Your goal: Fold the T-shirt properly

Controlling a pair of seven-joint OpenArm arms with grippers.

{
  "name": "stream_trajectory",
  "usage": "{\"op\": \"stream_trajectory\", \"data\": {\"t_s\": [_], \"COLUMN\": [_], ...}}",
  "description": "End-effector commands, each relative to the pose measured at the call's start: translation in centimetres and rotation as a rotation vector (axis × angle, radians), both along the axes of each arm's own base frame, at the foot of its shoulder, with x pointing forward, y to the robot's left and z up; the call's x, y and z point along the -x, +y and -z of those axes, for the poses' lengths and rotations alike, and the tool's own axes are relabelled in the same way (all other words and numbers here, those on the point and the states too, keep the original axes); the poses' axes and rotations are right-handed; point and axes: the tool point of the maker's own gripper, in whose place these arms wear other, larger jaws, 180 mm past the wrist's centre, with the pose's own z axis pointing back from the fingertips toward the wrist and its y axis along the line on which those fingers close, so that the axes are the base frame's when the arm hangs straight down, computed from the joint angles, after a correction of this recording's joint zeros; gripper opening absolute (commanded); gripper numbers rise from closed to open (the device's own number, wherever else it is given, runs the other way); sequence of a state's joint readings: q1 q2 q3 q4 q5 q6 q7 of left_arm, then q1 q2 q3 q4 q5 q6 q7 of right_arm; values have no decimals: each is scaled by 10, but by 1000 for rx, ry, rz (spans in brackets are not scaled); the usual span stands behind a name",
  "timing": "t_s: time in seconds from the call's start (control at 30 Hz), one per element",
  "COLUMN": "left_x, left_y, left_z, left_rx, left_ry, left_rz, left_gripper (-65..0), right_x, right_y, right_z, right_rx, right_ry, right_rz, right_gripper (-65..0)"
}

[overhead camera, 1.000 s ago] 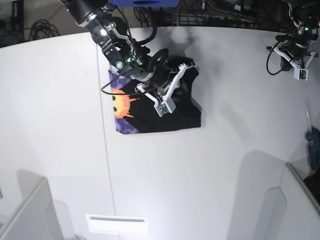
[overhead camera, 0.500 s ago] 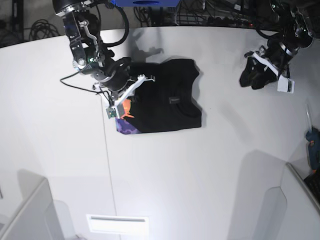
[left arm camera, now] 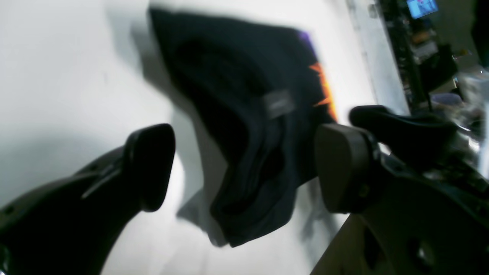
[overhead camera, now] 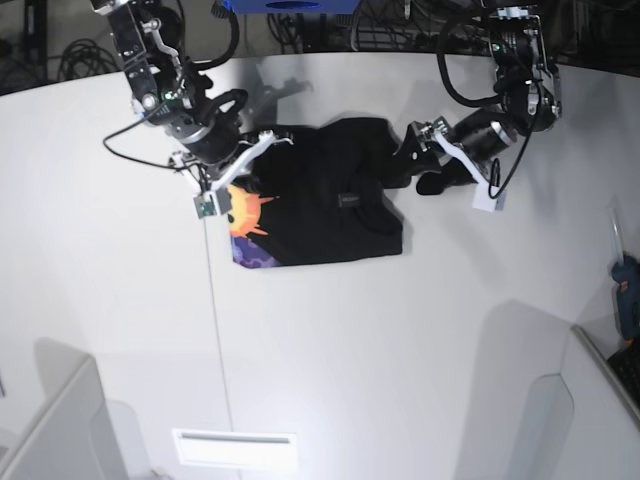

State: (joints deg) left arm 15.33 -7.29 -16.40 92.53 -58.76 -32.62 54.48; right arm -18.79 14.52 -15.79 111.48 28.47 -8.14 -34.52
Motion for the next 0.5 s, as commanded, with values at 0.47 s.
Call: {"op": "stream_trajectory", "data": {"t_s": [0.47], "left_x": [-35], "left_y": [-33], "left_z": [8], "left_rx": [-15], "left_ry": [45], "left_rz": [-77], "left_gripper": [-102], "right_x": [-5], "right_y": [-26], "right_z": [-7], "right_rx": [23], "right_ry": [-41], "right_rz": [65], "right_gripper": [-650]}}
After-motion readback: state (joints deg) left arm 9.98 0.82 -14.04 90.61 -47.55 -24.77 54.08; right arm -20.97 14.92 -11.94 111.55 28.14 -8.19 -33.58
